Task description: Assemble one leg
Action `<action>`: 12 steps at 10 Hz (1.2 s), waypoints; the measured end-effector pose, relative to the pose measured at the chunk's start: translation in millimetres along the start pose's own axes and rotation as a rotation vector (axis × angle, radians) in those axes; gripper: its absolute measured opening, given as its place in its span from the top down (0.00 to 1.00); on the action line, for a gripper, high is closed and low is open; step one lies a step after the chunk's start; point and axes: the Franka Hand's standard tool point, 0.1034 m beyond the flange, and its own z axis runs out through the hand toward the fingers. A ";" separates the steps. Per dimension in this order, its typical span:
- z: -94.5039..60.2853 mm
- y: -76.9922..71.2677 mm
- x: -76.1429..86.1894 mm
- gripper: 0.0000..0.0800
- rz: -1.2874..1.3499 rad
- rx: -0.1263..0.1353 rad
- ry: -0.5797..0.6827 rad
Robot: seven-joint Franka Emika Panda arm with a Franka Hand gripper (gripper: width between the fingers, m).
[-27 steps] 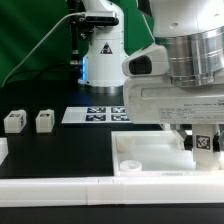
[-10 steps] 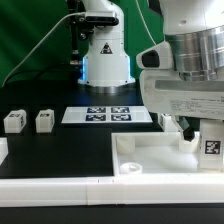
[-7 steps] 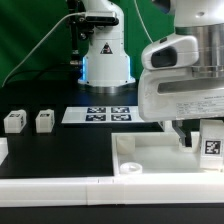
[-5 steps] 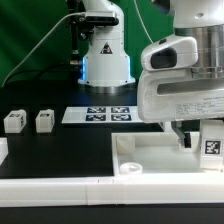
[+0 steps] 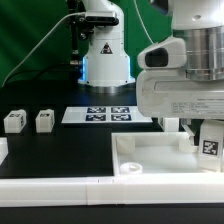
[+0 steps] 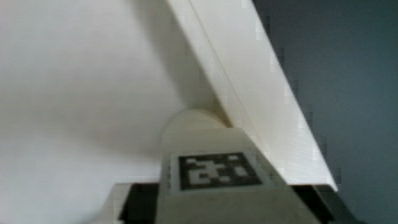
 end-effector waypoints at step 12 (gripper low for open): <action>3.7 3.1 -0.6 0.21 0.364 0.124 0.006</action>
Offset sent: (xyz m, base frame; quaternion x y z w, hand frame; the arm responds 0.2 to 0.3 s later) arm 0.0009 -0.0038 -0.0022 0.0155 -0.0184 0.3199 0.9471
